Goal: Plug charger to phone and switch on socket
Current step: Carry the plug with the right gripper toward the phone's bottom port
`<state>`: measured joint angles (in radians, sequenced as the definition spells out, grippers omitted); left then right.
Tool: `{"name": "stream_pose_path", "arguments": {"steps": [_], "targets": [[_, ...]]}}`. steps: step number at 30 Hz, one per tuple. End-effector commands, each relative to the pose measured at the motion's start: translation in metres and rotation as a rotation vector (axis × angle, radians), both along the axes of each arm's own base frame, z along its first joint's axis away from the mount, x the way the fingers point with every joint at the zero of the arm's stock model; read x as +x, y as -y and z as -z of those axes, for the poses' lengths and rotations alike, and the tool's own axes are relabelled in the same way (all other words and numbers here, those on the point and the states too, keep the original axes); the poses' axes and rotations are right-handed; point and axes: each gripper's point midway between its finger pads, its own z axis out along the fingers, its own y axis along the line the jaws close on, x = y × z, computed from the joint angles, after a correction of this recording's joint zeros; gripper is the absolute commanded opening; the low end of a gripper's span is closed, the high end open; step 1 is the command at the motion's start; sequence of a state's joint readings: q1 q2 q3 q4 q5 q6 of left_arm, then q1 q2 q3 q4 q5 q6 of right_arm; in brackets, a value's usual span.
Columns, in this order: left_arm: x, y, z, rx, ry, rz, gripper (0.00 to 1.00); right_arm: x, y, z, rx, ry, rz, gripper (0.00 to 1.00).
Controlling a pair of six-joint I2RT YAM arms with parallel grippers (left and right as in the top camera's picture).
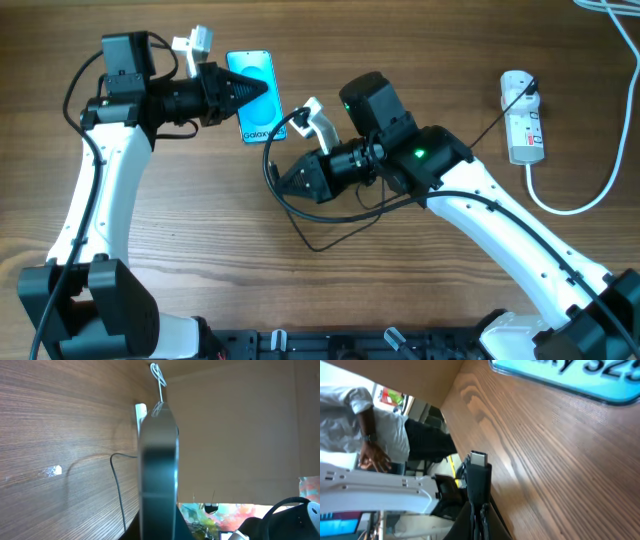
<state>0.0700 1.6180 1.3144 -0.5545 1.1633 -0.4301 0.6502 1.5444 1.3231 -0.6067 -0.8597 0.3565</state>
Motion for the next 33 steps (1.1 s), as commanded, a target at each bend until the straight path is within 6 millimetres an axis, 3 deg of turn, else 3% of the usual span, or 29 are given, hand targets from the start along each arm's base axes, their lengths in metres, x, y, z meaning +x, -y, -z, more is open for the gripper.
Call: {"name": "stream_pose_path", "arguments": {"steps": [1, 3, 13, 20, 33], "targets": [[-0.004, 0.005, -0.012, -0.026, -0.011, 0.003, 0.04, 0.012, -0.002, 0.003, -0.025, -0.009, 0.071, 0.04], [-0.005, 0.010, -0.013, -0.032, -0.027, 0.009, 0.04, 0.021, 0.001, 0.009, -0.060, -0.005, 0.127, 0.04], [-0.013, 0.033, -0.012, 0.004, 0.073, 0.096, 0.04, 0.023, 0.001, 0.009, -0.065, 0.003, 0.136, 0.04], [-0.010, 0.031, -0.010, 0.029, 0.085, 0.080, 0.04, 0.035, 0.009, 0.020, -0.133, 0.035, 0.207, 0.04], [0.000, 0.025, 0.000, 0.047, -0.045, -0.024, 0.04, 0.026, 0.003, 0.021, -0.141, 0.017, 0.198, 0.04]]}}
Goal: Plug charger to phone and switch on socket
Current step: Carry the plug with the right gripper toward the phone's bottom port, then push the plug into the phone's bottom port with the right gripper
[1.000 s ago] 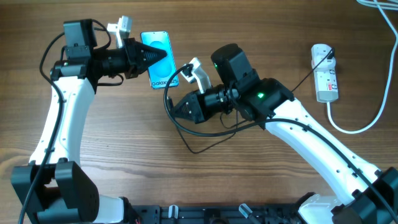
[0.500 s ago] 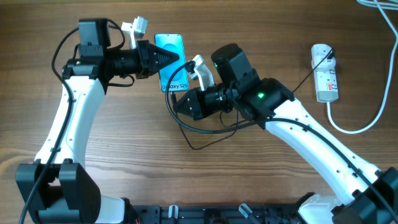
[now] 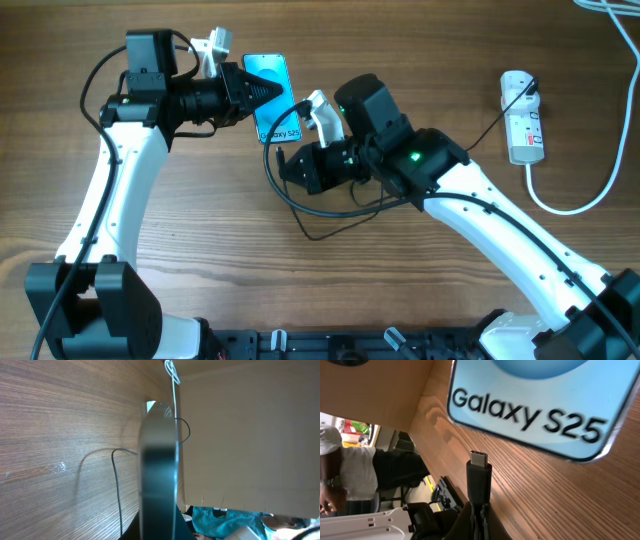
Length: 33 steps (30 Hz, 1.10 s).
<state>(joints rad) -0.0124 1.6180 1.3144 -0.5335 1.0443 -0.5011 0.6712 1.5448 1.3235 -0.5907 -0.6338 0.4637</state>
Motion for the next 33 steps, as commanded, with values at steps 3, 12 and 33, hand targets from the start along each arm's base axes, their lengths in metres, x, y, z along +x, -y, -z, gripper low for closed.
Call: {"name": "stream_pose_path", "arguments": {"steps": [3, 12, 33], "targets": [[-0.003, 0.002, -0.012, -0.021, -0.003, -0.005, 0.04, 0.001, 0.001, 0.008, -0.037, -0.012, 0.021, 0.04], [-0.003, 0.003, -0.012, -0.016, 0.011, 0.001, 0.04, 0.007, 0.005, 0.011, -0.064, 0.003, 0.060, 0.04], [-0.007, 0.010, -0.011, 0.003, 0.054, 0.043, 0.04, 0.015, 0.005, 0.010, -0.068, 0.036, 0.084, 0.04]]}}
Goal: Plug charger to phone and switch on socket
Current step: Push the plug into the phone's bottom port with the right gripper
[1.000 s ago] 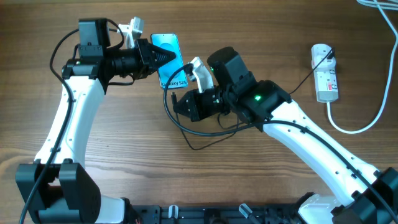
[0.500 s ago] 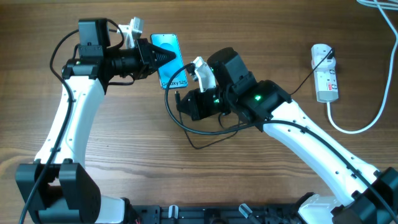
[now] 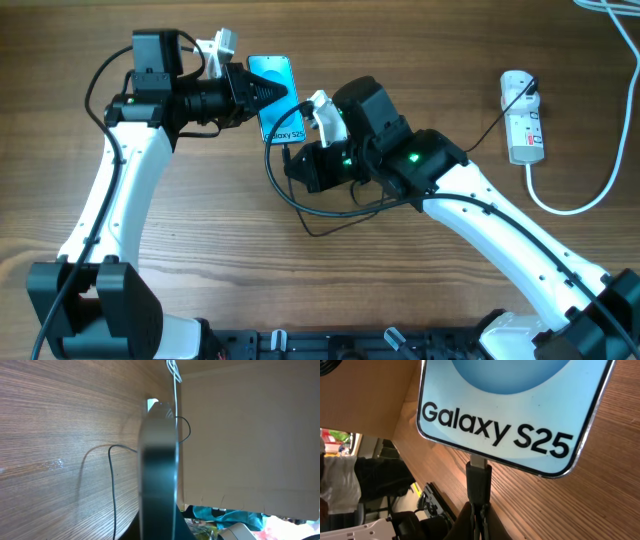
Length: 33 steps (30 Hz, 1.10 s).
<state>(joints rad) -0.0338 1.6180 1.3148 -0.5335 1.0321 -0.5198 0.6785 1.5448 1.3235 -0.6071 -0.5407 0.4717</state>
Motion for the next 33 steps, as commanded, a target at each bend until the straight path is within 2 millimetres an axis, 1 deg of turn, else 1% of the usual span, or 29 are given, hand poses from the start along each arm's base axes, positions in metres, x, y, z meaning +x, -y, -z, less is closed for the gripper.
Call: {"name": "stream_pose_path", "arguments": {"steps": [1, 14, 17, 23, 28, 33], "targets": [[-0.005, 0.003, -0.012, 0.004, 0.080, 0.043, 0.04, 0.007, -0.001, 0.001, -0.004, 0.014, 0.023, 0.04], [-0.006, 0.003, -0.012, 0.001, 0.080, 0.046, 0.04, 0.014, 0.004, 0.005, -0.041, 0.037, 0.062, 0.04], [-0.006, 0.003, -0.012, 0.001, 0.080, 0.046, 0.04, 0.019, 0.013, 0.012, -0.090, 0.035, 0.114, 0.04], [-0.006, 0.003, -0.012, 0.001, 0.080, 0.046, 0.04, 0.023, 0.010, 0.008, -0.072, 0.051, 0.117, 0.04], [-0.006, 0.003, -0.012, 0.002, 0.080, 0.046, 0.04, 0.029, 0.005, 0.001, -0.030, 0.044, 0.161, 0.04], [-0.006, 0.003, -0.012, 0.002, 0.080, 0.046, 0.04, 0.035, 0.006, -0.001, -0.026, 0.056, 0.187, 0.04]]}}
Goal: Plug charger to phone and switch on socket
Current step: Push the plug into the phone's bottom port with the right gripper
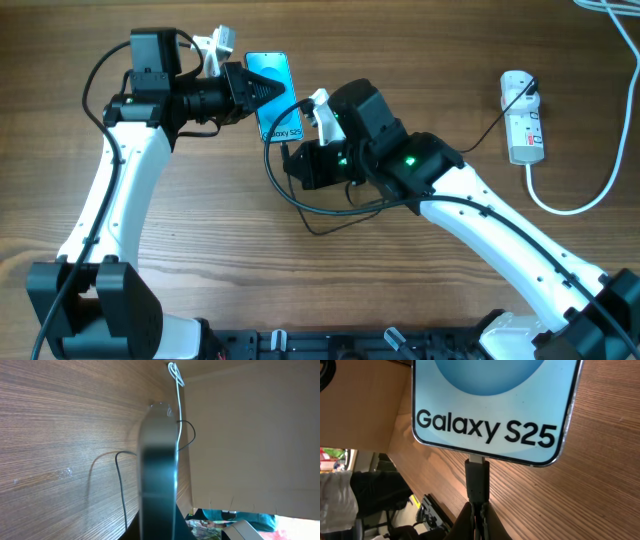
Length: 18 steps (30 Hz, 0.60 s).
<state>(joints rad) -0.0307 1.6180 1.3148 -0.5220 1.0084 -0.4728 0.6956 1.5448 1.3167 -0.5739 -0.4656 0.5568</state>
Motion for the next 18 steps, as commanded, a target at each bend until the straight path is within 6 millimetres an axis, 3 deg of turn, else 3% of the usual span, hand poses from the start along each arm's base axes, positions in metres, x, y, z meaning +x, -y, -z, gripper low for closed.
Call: {"name": "stream_pose_path", "arguments": {"steps": [1, 18], "targets": [[-0.0101, 0.0065, -0.0132, -0.029, 0.027, 0.048, 0.04, 0.0265, 0.0069, -0.0035, -0.018, 0.066, 0.097, 0.04], [-0.0198, 0.0107, -0.0158, -0.054, 0.039, 0.103, 0.04, 0.0328, 0.0034, -0.0107, -0.020, 0.179, 0.038, 0.04]]}}
